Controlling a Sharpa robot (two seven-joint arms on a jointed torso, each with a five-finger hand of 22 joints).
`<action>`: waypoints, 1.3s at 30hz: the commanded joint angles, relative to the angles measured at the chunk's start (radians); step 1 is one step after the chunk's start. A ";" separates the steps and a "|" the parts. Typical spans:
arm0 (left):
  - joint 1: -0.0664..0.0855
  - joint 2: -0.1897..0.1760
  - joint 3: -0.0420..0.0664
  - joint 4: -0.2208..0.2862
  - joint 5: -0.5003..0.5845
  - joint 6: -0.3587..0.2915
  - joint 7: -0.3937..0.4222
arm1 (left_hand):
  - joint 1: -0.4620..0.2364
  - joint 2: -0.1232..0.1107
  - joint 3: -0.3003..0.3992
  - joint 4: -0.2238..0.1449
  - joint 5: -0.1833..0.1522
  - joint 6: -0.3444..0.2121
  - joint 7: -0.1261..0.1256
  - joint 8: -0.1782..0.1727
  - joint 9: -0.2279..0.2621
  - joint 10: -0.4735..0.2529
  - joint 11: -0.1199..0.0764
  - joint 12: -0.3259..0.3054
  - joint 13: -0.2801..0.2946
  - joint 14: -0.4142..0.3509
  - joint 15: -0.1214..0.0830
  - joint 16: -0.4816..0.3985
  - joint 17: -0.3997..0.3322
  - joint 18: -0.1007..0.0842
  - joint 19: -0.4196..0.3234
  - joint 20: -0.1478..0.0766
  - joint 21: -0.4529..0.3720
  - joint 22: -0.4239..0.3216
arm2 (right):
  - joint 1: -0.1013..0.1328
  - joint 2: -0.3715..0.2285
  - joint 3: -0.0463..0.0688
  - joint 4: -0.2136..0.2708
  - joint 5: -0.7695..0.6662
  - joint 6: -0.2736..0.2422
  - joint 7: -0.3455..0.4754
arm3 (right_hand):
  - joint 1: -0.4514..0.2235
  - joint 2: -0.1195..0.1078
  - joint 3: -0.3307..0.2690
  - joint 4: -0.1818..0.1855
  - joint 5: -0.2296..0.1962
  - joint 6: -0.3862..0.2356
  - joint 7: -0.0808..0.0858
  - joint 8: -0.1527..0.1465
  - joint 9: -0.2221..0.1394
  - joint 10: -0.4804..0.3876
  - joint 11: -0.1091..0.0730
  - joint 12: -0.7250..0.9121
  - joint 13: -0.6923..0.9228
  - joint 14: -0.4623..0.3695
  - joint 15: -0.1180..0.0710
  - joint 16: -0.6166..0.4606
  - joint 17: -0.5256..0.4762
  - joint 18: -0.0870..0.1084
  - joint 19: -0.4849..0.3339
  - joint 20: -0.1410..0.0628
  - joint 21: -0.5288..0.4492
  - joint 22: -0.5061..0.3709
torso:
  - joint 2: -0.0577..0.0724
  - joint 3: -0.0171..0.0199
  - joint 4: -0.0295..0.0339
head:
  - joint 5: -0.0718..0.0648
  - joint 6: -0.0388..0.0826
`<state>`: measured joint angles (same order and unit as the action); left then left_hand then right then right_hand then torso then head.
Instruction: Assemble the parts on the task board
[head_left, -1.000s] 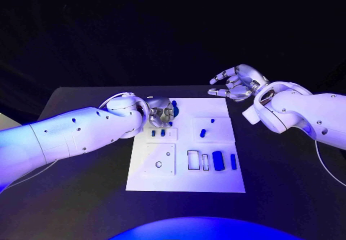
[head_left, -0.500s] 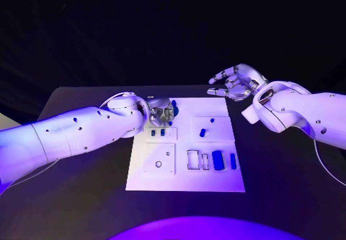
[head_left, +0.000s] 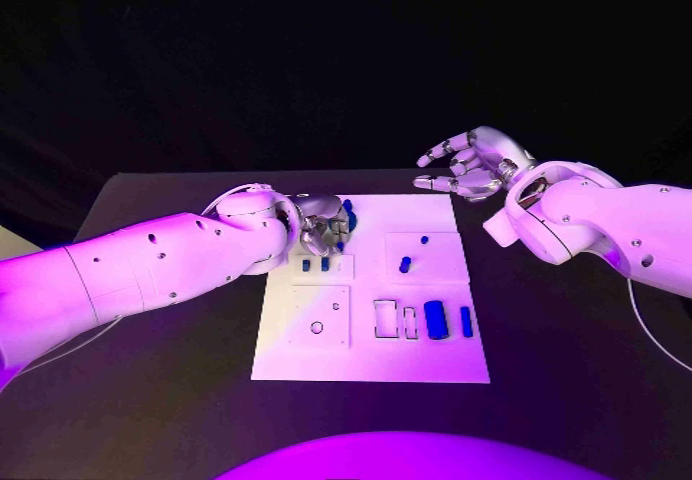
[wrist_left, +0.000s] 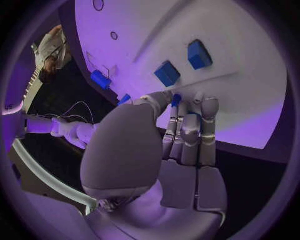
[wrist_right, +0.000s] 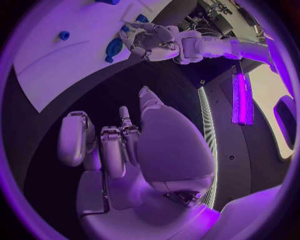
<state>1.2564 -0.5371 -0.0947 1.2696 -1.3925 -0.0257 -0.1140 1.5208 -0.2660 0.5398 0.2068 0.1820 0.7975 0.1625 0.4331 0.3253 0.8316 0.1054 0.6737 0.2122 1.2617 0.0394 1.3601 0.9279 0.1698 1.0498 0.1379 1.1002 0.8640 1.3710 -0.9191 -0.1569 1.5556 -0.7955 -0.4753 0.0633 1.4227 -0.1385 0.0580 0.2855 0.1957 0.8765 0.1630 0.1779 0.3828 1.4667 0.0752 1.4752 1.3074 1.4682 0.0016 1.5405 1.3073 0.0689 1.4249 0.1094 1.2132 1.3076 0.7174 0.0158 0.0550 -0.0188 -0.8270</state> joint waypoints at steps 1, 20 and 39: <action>-0.001 0.004 0.000 -0.001 0.009 0.024 0.002 | -0.011 0.002 0.006 -0.005 -0.005 0.002 0.004 -0.004 -0.002 0.001 0.002 -0.005 -0.002 0.009 -0.002 0.008 0.001 -0.010 0.008 0.000 0.008 0.004 | -0.001 0.000 0.000 0.002 -0.003 0.007 0.013 | -0.007 0.007 -0.004 0.000 0.003 -0.006 0.000 0.004 0.001 0.009 0.004 -0.003 0.163 0.081 0.003 -0.003 0.168 0.008 -0.004 -0.003 -0.005 0.039 | 0.000 -0.0005 0.0002 | -0.001 0.001; -0.002 0.018 0.000 -0.023 0.003 -0.005 -0.007 | -0.022 0.066 0.076 -0.092 -0.012 0.102 -0.016 0.010 0.002 0.093 -0.027 -0.012 -0.020 0.067 -0.027 0.046 0.054 -0.030 0.081 -0.017 0.103 0.117 | -0.001 0.001 0.000 0.002 -0.003 0.009 0.012 | -0.007 0.007 -0.003 0.000 0.003 -0.006 0.000 0.005 0.001 0.010 0.004 -0.002 0.163 0.081 0.003 -0.003 0.169 0.008 -0.004 -0.003 -0.004 0.040 | 0.000 -0.0009 0.0006 | -0.003 0.000; -0.008 -0.050 0.025 0.047 0.085 -0.085 0.044 | -0.080 0.062 0.070 -0.097 -0.011 0.135 -0.024 0.000 0.005 0.127 -0.032 -0.042 -0.032 0.092 -0.033 0.056 0.076 -0.036 0.105 -0.022 0.122 0.144 | -0.001 0.001 0.000 -0.002 -0.003 0.009 0.012 | -0.007 0.009 -0.003 0.000 0.003 -0.005 0.000 0.005 0.001 0.011 0.004 -0.001 0.164 0.081 0.002 -0.003 0.170 0.008 -0.003 -0.003 -0.003 0.040 | -0.002 -0.0014 0.0010 | -0.003 0.008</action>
<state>1.2483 -0.5836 -0.0711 1.3067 -1.3552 -0.0843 -0.0954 1.4509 -0.2070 0.6137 0.1101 0.1733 0.9244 0.1393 0.4391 0.3303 0.9496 0.0735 0.6359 0.1818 1.3473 0.0038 1.4103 1.0030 0.1535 1.1474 0.1181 1.2181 1.0069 1.3710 -0.9184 -0.1569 1.5537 -0.7953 -0.4751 0.0643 1.4184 -0.1342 0.0580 0.2855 0.1957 0.8770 0.1626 0.1779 0.3828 1.4667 0.0752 1.4752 1.3073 1.4682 0.0016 1.5405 1.3077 0.0690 1.4249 0.1094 1.2132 1.3081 0.7160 0.0146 0.0554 -0.0219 -0.8199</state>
